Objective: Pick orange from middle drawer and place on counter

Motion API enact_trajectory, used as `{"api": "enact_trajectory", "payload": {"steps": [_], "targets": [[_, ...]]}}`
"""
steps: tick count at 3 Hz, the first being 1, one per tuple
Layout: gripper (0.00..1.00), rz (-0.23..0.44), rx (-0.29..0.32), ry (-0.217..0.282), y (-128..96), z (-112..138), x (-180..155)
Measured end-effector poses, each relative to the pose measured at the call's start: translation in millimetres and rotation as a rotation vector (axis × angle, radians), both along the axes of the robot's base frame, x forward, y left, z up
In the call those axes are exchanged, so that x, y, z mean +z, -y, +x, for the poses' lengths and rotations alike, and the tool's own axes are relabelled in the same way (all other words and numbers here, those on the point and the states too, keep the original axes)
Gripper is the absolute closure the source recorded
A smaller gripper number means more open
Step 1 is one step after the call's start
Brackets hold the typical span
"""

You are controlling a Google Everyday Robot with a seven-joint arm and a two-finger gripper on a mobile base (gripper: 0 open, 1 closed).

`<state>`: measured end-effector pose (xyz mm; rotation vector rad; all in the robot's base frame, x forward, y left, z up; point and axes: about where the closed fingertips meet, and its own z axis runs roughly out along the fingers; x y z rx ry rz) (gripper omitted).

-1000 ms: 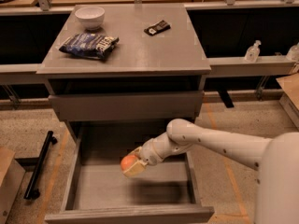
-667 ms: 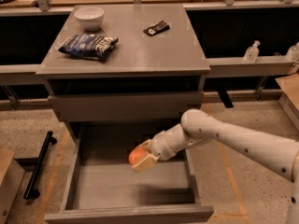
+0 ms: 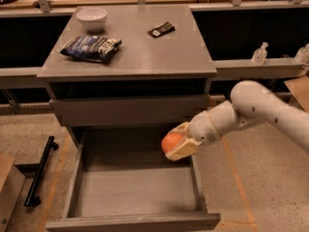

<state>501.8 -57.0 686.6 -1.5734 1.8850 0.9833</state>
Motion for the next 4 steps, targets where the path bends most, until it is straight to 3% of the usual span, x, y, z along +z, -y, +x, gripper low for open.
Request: {"api": "enact_trajectory", "payload": {"steps": [1,2,3,4], "targets": [[1.00,-0.069,-0.035,0.073,47,19,69],[1.00,-0.165,-0.054,0.148,80,49,131],[1.00,-0.163,-0.084,0.221,92,70,169],[1.00,-0.114,-0.126,0.223,84,71,155]]}}
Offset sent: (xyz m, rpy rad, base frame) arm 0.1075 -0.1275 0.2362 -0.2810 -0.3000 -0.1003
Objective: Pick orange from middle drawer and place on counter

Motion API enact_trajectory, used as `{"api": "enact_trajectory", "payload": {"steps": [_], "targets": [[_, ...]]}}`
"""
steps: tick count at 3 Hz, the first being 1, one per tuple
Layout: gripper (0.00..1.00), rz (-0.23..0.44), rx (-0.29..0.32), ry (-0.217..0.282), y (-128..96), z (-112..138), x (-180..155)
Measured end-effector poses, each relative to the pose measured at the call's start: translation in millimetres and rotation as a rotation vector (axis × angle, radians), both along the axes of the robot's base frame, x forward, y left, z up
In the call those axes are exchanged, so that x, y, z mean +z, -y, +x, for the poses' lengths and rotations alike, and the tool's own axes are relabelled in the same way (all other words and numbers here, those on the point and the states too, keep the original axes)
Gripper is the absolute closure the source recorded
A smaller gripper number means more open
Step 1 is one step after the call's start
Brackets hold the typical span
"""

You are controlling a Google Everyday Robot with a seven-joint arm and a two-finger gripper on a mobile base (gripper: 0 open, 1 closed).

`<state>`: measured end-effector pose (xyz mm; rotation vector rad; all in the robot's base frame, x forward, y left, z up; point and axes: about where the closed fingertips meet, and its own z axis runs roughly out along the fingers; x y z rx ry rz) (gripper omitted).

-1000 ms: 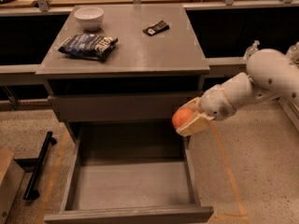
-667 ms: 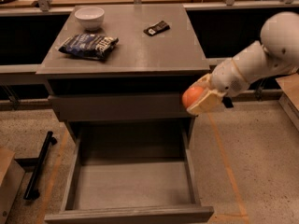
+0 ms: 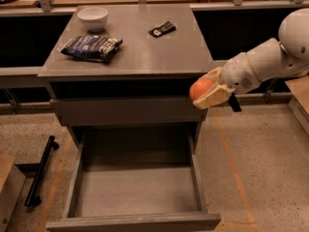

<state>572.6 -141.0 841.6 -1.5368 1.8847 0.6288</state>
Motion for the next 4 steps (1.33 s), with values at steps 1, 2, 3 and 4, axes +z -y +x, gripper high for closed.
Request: {"api": "enact_trajectory", "payload": {"steps": [1,2,3,4], "targets": [[1.00,0.010,-0.082,0.069,-11,14,-1],[1.00,0.007,-0.149,0.168,-18,40,18],[1.00,0.018,-0.192,0.230,-23,65,37],[1.00,0.079,-0.202,0.278,-38,111,53]]}}
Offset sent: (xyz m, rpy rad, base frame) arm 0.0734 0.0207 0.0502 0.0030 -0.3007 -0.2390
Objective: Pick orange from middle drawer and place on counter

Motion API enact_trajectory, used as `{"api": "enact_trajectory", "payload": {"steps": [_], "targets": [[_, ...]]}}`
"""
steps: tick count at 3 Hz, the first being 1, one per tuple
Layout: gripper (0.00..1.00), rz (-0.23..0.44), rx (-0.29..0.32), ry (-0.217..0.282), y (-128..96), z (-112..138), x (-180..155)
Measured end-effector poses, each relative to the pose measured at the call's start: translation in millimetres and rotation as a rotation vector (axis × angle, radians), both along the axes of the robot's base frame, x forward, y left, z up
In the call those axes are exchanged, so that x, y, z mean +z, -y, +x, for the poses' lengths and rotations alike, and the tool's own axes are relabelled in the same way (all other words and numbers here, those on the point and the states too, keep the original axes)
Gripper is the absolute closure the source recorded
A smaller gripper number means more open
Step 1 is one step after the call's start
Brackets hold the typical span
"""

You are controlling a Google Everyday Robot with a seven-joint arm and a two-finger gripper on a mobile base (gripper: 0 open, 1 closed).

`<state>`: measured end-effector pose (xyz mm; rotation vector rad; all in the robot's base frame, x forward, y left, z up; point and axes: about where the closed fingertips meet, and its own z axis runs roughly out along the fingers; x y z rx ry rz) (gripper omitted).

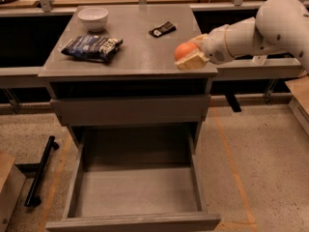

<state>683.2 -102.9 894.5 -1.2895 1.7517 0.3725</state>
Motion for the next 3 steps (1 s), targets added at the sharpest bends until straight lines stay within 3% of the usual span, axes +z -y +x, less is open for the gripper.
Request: {"api": "enact_trajectory", "payload": {"steps": [2,3], "targets": [[1.00,0.084,0.004,0.065,-23,73,0],[0.82,0.117,0.003,0.073,-33,108,-8]]}}
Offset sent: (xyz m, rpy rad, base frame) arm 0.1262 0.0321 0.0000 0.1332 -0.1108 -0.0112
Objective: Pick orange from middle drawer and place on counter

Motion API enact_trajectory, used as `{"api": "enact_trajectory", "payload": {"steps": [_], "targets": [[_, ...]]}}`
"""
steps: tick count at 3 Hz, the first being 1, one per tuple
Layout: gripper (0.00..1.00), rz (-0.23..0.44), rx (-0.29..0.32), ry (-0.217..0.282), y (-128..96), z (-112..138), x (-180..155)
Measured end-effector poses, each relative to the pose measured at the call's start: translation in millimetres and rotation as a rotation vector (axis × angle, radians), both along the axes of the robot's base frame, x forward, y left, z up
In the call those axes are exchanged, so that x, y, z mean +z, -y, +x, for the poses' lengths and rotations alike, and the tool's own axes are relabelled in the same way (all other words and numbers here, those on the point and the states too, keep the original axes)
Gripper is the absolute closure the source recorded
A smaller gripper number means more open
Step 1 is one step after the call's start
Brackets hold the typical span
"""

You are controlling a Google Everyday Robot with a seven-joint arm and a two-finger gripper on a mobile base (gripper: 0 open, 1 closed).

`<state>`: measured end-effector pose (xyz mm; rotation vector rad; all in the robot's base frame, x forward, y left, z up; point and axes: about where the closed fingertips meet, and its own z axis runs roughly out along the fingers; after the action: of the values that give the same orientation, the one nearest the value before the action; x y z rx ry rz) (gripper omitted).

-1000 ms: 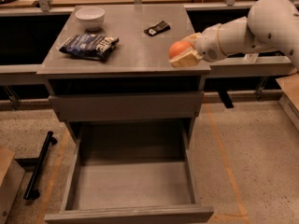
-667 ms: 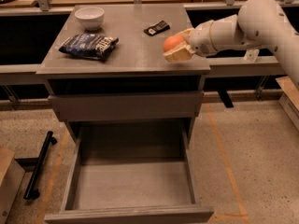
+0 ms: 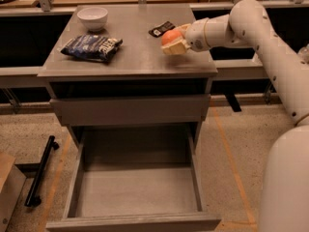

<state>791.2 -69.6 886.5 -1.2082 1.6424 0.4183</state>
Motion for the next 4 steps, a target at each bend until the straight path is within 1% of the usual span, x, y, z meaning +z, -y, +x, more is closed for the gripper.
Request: {"api": "enact_trajectory", "payload": {"steps": [1,2,3,4], "targets": [[0.58,0.018,0.013,-0.003,-10,22,-8],[0.35,0.028,0.072,-0.036,-21,26,-18],[0.05,0.026,0.082,-0.041,-23,25,-19],[0.00,0.027,0.086,-0.044,-25,25,-20]]}}
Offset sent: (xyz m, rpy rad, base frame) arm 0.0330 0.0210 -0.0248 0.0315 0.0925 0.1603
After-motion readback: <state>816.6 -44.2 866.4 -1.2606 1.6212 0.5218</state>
